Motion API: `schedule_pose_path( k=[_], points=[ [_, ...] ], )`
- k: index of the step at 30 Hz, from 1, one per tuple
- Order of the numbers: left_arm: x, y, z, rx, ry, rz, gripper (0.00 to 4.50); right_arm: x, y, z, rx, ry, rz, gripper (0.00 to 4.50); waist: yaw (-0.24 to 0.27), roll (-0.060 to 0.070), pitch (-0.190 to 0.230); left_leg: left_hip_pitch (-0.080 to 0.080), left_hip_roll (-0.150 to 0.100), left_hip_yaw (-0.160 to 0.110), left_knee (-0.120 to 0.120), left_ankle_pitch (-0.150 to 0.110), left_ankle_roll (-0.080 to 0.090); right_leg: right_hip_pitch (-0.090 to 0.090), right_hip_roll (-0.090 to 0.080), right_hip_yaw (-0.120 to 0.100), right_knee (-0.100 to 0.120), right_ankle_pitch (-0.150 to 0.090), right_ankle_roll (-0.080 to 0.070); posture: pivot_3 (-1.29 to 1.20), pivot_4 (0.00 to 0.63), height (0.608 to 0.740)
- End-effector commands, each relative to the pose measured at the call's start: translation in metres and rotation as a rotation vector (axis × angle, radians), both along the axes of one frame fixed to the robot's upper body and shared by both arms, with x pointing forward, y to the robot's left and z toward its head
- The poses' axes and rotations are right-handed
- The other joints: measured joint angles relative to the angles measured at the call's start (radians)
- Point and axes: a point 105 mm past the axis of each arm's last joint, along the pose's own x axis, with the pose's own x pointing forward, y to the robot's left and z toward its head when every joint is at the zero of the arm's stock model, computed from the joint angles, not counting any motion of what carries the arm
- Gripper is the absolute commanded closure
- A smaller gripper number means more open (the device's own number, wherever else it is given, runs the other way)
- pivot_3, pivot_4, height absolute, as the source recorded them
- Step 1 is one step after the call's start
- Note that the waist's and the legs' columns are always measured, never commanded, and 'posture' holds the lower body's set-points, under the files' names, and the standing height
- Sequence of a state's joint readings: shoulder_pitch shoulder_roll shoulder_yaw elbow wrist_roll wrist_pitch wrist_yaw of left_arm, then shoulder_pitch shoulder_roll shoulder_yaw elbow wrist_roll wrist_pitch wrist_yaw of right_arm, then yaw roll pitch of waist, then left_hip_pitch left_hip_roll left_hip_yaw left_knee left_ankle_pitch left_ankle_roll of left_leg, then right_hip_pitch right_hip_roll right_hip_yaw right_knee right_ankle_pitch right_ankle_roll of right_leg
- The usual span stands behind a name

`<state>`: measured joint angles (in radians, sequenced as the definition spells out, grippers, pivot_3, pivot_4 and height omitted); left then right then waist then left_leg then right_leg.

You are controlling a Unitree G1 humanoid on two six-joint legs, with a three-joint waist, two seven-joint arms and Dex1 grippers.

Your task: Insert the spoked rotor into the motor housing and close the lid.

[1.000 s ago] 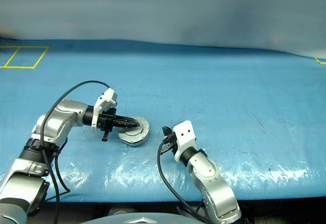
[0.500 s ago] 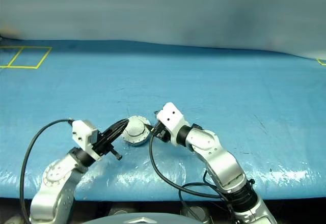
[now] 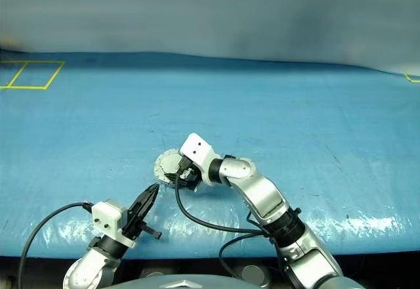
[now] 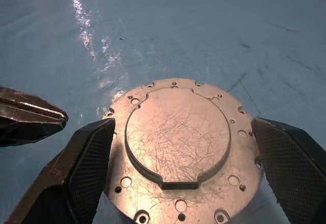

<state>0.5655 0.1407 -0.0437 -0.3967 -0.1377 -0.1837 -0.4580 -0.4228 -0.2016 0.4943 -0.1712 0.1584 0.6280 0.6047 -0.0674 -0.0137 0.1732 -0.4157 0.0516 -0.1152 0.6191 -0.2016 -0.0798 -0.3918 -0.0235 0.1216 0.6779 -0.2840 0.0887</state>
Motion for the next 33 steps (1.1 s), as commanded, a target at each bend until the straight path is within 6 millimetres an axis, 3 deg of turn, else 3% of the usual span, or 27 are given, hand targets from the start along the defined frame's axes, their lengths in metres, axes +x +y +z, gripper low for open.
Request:
schedule_pose_path(
  k=[1, 13, 19, 28, 33],
  points=[
    [0.007, -0.002, 0.006, -0.014, -0.047, -0.002, 4.50, 0.001, 0.009, 0.010, 0.021, -0.051, 0.048, 0.03, -0.001, 0.000, 0.000, 0.000, 0.000, 0.000, 0.000, 0.000, 0.000, 0.000, 0.000, 0.000, 0.000, 0.000, 0.000, 0.00, 0.150, 0.740],
    [0.014, -0.002, 0.005, -0.019, -0.060, 0.029, 4.50, -0.001, 0.013, -0.009, -0.018, -0.037, 0.089, 0.03, -0.006, 0.000, 0.000, 0.001, 0.000, 0.000, -0.004, 0.000, 0.000, -0.001, 0.000, 0.000, 0.000, 0.002, 0.004, 0.00, 0.150, 0.740],
    [0.013, 0.000, 0.004, -0.018, -0.066, 0.064, 4.50, 0.000, 0.015, -0.010, -0.012, -0.047, 0.076, 1.48, -0.007, 0.000, 0.000, 0.001, 0.000, 0.000, -0.004, 0.000, 0.000, 0.000, 0.000, 0.000, 0.000, 0.002, 0.004, 0.00, 0.150, 0.740],
    [0.005, 0.005, -0.002, 0.016, -0.070, 0.092, 4.50, -0.001, 0.020, -0.005, -0.003, -0.075, 0.071, 1.48, -0.010, 0.000, 0.000, 0.001, 0.000, 0.000, -0.004, 0.000, 0.000, -0.001, 0.000, 0.000, 0.000, 0.000, 0.001, 0.00, 0.150, 0.740],
    [0.014, 0.003, -0.003, 0.032, -0.066, 0.125, 4.50, 0.000, 0.022, 0.000, -0.004, -0.082, 0.055, 1.48, -0.010, 0.000, 0.000, 0.001, 0.000, 0.000, -0.004, 0.000, 0.000, -0.001, 0.000, 0.000, 0.000, 0.000, 0.000, 0.00, 0.150, 0.740]
  ],
)
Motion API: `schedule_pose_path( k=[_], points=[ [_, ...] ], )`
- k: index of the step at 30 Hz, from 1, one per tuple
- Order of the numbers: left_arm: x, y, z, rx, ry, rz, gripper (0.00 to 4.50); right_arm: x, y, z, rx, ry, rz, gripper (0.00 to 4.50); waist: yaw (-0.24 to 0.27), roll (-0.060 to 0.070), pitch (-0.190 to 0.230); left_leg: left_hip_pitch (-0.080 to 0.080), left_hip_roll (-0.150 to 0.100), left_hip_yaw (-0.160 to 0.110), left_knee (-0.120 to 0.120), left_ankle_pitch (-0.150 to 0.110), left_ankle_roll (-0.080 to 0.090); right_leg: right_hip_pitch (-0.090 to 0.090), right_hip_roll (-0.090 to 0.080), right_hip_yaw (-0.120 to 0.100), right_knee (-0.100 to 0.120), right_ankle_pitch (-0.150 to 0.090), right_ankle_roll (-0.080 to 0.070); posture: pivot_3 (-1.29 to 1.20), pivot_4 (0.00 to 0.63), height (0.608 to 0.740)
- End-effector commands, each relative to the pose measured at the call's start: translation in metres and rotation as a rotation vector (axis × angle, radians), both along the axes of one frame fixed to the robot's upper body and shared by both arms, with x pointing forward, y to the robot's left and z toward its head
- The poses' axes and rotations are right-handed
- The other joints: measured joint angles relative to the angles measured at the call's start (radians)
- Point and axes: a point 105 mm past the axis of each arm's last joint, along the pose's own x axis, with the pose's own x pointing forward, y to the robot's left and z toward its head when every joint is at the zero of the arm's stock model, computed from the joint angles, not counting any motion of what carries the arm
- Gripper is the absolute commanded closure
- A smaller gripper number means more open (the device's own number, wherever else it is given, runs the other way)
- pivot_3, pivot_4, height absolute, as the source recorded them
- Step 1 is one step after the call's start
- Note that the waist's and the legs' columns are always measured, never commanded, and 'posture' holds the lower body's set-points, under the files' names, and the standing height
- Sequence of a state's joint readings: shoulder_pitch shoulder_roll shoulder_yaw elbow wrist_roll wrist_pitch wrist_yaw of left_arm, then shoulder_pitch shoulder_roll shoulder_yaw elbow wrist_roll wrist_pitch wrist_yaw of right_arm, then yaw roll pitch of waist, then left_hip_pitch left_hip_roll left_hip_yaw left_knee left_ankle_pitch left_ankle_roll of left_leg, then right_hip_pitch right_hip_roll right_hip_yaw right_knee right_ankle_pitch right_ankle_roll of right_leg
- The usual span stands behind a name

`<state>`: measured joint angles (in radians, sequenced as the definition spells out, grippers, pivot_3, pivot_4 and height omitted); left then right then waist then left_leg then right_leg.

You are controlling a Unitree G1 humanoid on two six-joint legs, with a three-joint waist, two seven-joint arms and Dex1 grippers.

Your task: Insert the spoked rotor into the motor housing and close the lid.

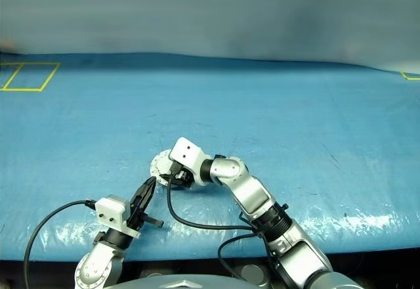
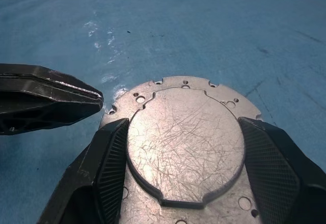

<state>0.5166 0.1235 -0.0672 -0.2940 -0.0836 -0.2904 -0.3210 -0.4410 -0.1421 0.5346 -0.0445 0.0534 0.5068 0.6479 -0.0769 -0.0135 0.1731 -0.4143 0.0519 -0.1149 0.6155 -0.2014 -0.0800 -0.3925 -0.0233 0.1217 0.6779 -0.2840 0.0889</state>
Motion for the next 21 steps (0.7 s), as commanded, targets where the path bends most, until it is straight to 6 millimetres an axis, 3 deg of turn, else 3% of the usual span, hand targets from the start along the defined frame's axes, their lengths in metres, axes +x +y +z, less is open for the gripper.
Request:
schedule_pose_path(
  k=[1, 9, 18, 19, 21],
  points=[
    [0.005, -0.001, 0.001, 0.013, -0.011, 0.017, 4.50, -0.001, 0.006, 0.012, 0.028, -0.033, -0.002, 1.48, 0.000, 0.000, 0.000, 0.000, 0.000, 0.000, 0.000, 0.000, 0.000, 0.000, 0.000, 0.000, 0.000, 0.000, 0.000, 0.00, 0.150, 0.740],
    [0.014, -0.011, -0.005, -0.002, 0.036, -0.030, 4.50, 0.002, 0.005, 0.011, -0.008, -0.038, -0.041, 1.48, 0.000, 0.000, 0.000, 0.000, 0.000, 0.000, 0.000, 0.000, 0.000, 0.000, 0.000, 0.000, 0.000, 0.001, 0.002, 0.00, 0.150, 0.740],
    [0.052, 0.016, 0.025, -0.064, -0.054, 0.161, 4.50, -0.001, 0.004, 0.008, -0.024, -0.032, -0.040, 1.48, 0.007, 0.000, 0.000, 0.000, 0.000, 0.000, 0.001, 0.001, 0.000, 0.001, 0.000, 0.000, 0.000, 0.002, 0.004, 0.00, 0.150, 0.740],
    [0.049, 0.020, 0.028, -0.070, -0.060, 0.168, 4.50, -0.001, 0.004, 0.008, -0.024, -0.031, -0.040, 1.48, 0.006, 0.000, 0.000, 0.000, 0.000, 0.000, 0.001, 0.001, 0.000, 0.001, 0.000, 0.000, 0.000, 0.004, 0.006, 0.00, 0.150, 0.740],
    [0.015, 0.042, 0.031, -0.091, -0.063, 0.192, 4.50, -0.001, 0.003, 0.007, -0.025, -0.029, -0.040, 1.48, -0.011, -0.002, -0.002, 0.000, 0.000, 0.000, -0.001, 0.001, 0.000, 0.000, 0.000, 0.000, 0.000, 0.004, 0.006, 0.00, 0.150, 0.740]
  ],
)
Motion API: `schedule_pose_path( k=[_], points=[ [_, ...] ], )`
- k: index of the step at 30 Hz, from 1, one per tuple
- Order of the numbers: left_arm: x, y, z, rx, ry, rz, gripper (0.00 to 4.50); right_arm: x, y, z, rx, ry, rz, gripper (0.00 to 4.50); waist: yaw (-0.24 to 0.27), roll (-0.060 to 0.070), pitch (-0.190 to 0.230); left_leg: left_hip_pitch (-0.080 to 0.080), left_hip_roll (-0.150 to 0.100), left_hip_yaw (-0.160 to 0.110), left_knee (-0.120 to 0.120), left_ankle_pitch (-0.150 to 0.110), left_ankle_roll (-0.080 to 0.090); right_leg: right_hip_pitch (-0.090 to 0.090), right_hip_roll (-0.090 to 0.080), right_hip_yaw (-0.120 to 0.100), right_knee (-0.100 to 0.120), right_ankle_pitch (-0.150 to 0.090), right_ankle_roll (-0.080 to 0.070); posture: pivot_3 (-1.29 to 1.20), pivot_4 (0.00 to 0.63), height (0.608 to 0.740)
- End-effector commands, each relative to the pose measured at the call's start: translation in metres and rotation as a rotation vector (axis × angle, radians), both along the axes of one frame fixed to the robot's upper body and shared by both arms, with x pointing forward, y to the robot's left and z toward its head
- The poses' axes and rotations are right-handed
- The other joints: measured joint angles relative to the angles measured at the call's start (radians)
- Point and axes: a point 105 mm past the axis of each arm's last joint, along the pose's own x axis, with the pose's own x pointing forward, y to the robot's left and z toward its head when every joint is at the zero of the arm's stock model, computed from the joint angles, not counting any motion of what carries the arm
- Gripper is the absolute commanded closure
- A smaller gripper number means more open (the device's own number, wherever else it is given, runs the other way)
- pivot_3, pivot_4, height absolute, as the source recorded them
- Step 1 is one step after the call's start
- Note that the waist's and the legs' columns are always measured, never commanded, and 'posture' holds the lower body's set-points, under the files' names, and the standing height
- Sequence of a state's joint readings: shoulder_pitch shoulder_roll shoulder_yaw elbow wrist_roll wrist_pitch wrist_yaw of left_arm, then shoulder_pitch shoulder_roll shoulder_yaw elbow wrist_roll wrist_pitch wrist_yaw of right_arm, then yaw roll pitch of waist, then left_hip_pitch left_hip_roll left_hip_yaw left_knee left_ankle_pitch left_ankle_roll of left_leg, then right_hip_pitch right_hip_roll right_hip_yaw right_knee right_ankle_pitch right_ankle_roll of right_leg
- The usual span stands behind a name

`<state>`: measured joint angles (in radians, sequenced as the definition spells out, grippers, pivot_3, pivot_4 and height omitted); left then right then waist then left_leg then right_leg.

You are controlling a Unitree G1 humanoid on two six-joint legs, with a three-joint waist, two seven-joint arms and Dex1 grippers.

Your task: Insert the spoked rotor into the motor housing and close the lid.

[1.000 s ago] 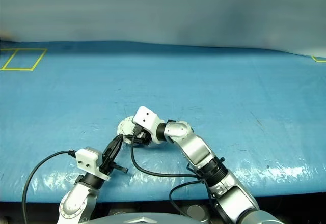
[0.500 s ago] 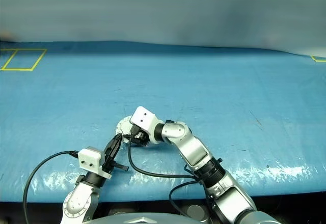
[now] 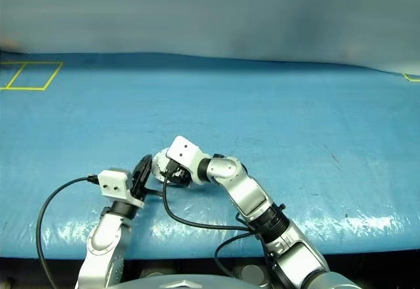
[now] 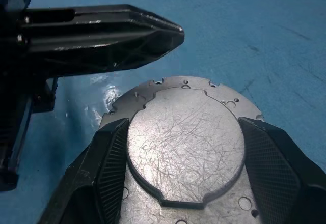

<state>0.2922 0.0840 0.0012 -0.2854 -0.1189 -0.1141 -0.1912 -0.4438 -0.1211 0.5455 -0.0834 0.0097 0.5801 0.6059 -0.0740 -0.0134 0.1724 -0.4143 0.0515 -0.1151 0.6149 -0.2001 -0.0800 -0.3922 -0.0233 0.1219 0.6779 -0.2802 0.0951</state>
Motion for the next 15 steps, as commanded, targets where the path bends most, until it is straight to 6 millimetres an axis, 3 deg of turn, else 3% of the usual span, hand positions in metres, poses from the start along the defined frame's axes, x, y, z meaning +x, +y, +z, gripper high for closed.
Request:
schedule_pose_path(
  k=[1, 4, 11, 15],
  points=[
    [-0.051, 0.035, 0.011, -0.030, -0.022, 0.050, 4.50, -0.002, 0.001, 0.005, 0.009, -0.016, 0.004, 1.48, -0.021, -0.002, -0.001, 0.000, 0.001, 0.001, -0.002, -0.001, -0.001, -0.001, 0.000, 0.000, -0.001, -0.001, -0.001, 0.00, 0.150, 0.740],
    [-0.069, 0.050, 0.012, -0.067, 0.010, 0.032, 4.50, -0.002, 0.000, 0.004, 0.006, -0.014, 0.000, 1.48, -0.009, -0.001, -0.001, 0.001, 0.002, 0.000, -0.005, -0.003, -0.001, -0.002, 0.000, -0.002, 0.000, -0.003, -0.011, 0.00, 0.150, 0.740],
    [-0.072, 0.062, 0.000, -0.073, 0.088, -0.087, 4.50, -0.001, -0.001, 0.002, -0.001, -0.011, -0.005, 1.48, 0.000, -0.003, -0.001, 0.001, 0.000, 0.001, 0.002, -0.003, -0.001, -0.003, -0.001, -0.001, -0.001, -0.009, -0.009, 0.00, 0.150, 0.740],
    [-0.062, 0.047, -0.001, -0.011, 0.092, -0.195, 4.50, -0.001, 0.000, 0.002, 0.000, -0.014, -0.004, 1.48, -0.002, -0.003, -0.001, 0.001, 0.001, 0.001, 0.001, -0.003, -0.001, -0.002, -0.001, -0.001, 0.000, -0.007, -0.009, 0.00, 0.150, 0.740]
  ],
)
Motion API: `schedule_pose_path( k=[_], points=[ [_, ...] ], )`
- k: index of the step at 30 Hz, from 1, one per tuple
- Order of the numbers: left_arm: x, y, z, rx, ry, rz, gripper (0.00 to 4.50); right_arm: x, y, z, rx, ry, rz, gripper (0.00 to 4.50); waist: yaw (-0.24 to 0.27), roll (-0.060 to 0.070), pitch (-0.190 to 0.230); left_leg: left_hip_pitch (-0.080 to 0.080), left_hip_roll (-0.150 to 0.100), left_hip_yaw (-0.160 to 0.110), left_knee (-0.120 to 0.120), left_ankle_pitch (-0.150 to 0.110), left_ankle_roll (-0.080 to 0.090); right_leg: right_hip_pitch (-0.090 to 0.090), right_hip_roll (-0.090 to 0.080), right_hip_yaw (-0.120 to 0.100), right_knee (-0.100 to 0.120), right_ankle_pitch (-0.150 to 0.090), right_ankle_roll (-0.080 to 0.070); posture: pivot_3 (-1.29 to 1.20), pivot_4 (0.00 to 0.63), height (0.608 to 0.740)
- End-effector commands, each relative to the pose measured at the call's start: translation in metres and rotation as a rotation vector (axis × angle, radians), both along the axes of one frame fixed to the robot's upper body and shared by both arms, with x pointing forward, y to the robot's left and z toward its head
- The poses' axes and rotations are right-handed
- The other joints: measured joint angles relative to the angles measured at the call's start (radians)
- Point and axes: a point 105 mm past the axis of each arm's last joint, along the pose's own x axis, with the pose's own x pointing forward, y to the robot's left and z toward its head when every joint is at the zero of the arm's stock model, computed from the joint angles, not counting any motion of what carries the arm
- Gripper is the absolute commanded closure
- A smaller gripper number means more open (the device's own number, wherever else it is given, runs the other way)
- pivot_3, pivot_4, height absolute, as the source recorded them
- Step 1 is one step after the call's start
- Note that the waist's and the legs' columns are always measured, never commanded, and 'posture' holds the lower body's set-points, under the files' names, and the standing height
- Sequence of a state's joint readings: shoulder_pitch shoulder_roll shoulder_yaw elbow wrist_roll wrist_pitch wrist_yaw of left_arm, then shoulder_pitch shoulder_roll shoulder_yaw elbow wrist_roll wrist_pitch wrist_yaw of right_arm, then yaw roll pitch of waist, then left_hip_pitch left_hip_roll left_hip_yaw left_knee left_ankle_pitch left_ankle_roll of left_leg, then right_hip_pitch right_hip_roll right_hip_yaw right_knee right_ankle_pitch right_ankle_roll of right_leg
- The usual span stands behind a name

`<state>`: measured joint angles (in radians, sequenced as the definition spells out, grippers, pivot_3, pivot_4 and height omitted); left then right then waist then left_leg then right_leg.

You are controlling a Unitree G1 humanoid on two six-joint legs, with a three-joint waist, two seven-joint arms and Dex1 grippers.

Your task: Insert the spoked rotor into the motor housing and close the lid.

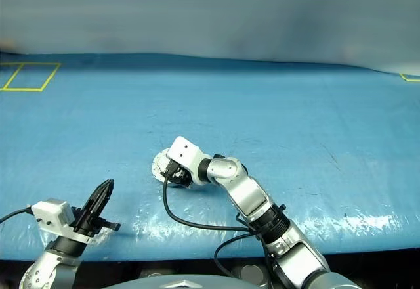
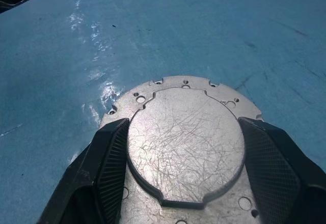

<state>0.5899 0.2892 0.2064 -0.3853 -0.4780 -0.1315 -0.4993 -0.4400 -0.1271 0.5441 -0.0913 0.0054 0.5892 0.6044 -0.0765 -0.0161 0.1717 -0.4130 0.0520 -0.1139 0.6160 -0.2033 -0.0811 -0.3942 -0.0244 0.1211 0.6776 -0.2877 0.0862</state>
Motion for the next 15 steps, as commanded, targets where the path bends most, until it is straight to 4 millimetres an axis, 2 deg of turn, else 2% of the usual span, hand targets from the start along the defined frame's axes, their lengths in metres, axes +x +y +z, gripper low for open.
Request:
schedule_pose_path(
  k=[1, 7, 15],
  points=[
    [0.005, -0.014, 0.000, 0.033, -0.004, -0.095, 4.50, -0.001, 0.002, 0.003, 0.009, -0.014, 0.003, 1.48, 0.000, 0.000, 0.000, 0.000, 0.000, 0.000, -0.001, 0.000, 0.000, 0.001, 0.000, 0.000, 0.000, 0.000, 0.000, 0.00, 0.150, 0.740],
    [0.005, -0.037, -0.022, 0.100, 0.072, -0.276, 4.50, -0.001, 0.002, 0.002, 0.007, -0.015, 0.005, 1.48, -0.003, 0.001, 0.000, 0.000, 0.001, 0.000, -0.004, 0.000, 0.000, 0.001, 0.001, 0.000, 0.000, 0.003, 0.004, 0.00, 0.150, 0.740],
    [0.004, -0.038, -0.028, 0.090, 0.079, -0.247, 4.50, 0.001, 0.002, 0.005, 0.011, -0.046, -0.017, 1.48, -0.002, 0.001, 0.000, 0.000, 0.001, 0.000, -0.003, 0.000, 0.000, 0.001, 0.001, 0.000, 0.000, 0.000, 0.000, 0.00, 0.150, 0.740]
  ],
)
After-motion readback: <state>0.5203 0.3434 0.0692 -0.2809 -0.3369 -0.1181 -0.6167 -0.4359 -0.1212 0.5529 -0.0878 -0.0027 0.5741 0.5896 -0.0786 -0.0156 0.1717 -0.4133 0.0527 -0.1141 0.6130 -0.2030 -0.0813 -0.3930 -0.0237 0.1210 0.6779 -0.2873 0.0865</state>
